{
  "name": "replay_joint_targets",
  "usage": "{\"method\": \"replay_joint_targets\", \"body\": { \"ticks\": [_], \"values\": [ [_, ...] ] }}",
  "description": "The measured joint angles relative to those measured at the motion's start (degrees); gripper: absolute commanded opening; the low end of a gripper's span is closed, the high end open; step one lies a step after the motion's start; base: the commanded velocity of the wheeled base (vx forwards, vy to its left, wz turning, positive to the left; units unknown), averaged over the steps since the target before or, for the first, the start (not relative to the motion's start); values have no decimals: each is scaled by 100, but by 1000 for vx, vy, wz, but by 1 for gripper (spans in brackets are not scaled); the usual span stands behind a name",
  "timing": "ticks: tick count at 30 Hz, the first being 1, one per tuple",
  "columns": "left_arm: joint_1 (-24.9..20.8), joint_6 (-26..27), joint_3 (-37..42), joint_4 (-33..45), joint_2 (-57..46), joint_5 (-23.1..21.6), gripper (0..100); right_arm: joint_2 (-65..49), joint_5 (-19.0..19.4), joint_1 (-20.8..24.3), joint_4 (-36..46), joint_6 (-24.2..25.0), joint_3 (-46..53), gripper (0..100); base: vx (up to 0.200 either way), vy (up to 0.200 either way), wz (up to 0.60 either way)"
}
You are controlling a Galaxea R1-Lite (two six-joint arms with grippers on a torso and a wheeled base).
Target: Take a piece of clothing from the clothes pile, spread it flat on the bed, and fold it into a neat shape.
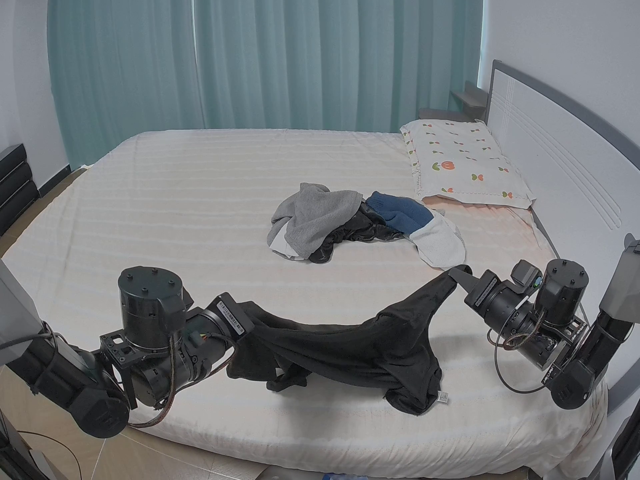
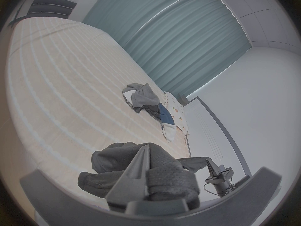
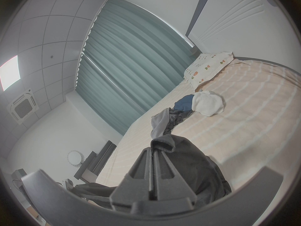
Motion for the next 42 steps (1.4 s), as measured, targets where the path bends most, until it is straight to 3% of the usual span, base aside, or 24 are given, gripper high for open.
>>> {"method": "replay_joint_targets", "body": {
  "ticks": [11, 32, 42],
  "values": [
    [37, -158, 213, -11, -16, -191, 0, 99, 28, 66, 0, 9, 60, 0, -164, 0, 0],
    [44, -266, 224, -6, 98, -380, 0, 107, 33, 82, 2, 2, 105, 0, 0, 0, 0],
    [37, -268, 212, -11, 141, -378, 0, 105, 30, 82, 2, -4, 105, 0, -120, 0, 0]
  ]
}}
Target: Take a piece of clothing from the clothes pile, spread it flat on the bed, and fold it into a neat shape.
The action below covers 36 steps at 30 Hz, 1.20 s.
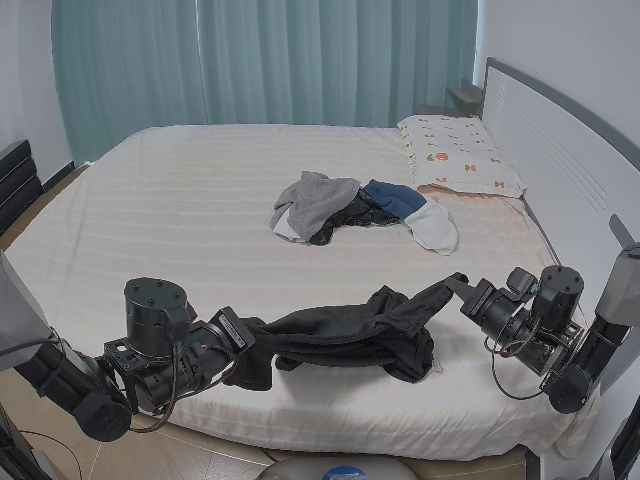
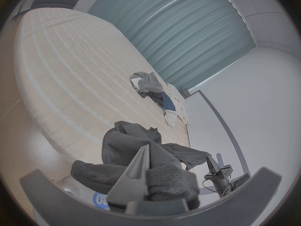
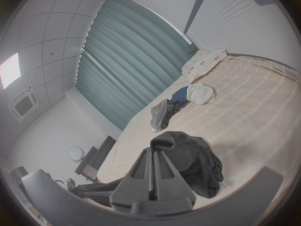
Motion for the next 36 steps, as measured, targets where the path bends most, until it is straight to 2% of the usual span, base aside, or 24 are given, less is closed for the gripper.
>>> {"method": "replay_joint_targets", "body": {
  "ticks": [5, 12, 29, 36],
  "values": [
    [7, -11, -49, 0, 9, 11, 0, 5, 2, 4, 0, 0, 0, 0, 0, 0, 0],
    [85, -213, -99, 2, 0, 0, 0, 52, 0, 4, 0, 0, -6, 0, 0, 200, 0],
    [208, -219, -162, -22, -46, 15, 0, 57, -77, 4, 0, -27, -39, 0, 0, 200, 0],
    [361, -227, -200, -402, -22, 24, 0, 13, -105, -5, 0, 0, -87, 0, 0, 200, 0]
  ]
}}
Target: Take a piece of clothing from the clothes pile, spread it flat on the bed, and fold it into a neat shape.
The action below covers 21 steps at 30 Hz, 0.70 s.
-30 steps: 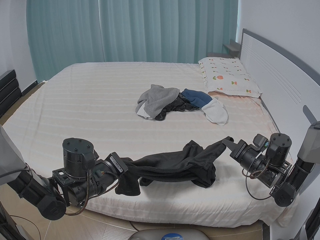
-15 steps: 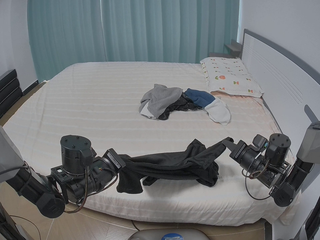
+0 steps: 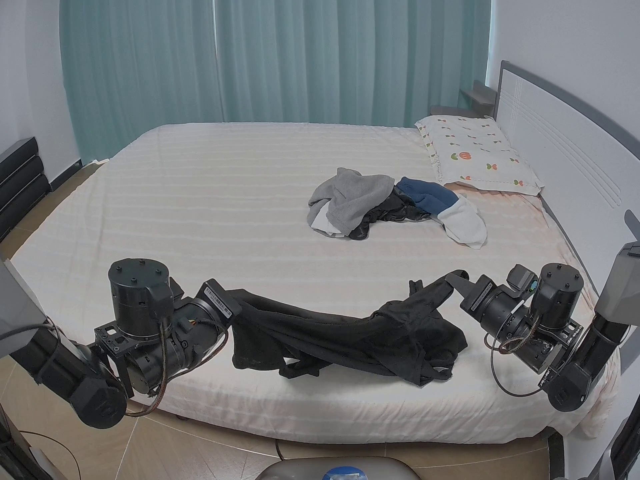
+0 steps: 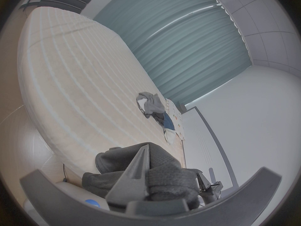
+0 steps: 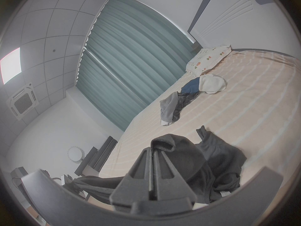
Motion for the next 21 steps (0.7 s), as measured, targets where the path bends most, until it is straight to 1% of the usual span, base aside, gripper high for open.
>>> {"method": "replay_joint_targets", "body": {
  "ticks": [7, 10, 13, 21],
  "values": [
    [195, -15, -100, -39, 28, -7, 0, -24, -98, -2, 0, 23, -77, 0, 0, 200, 0],
    [302, -15, -163, -66, 60, 1, 0, -35, -117, -13, -2, 113, -121, 0, 0, 200, 0],
    [372, -15, -222, -165, 105, -7, 0, -63, -179, -24, 0, 255, -176, 0, 0, 200, 0],
    [564, -4, -262, -506, 215, -18, 0, -121, -201, -37, 0, 313, -234, 0, 0, 200, 0]
  ]
}}
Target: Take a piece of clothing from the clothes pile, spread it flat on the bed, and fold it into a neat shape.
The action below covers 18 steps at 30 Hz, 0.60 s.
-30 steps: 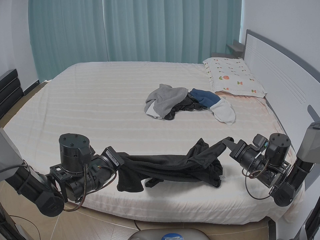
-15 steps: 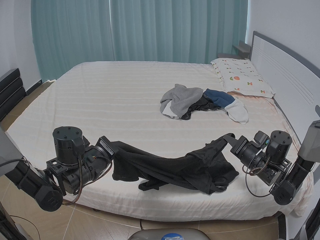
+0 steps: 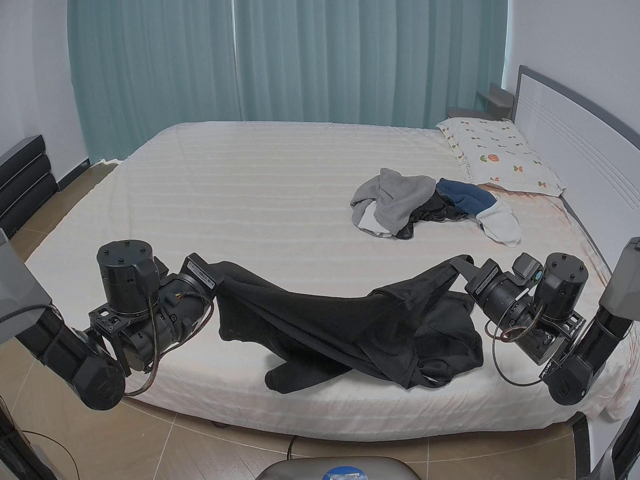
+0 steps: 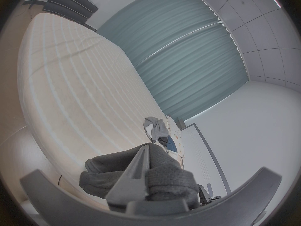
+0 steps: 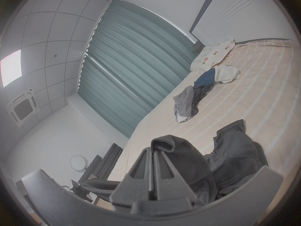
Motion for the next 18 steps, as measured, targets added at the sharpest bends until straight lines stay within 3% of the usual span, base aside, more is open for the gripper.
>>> {"method": "replay_joint_targets", "body": {
  "ticks": [18],
  "values": [
    [262, 15, -124, -30, 48, -9, 0, -144, 16, -24, 0, 205, -55, 0, 0, 200, 0]
  ]
}}
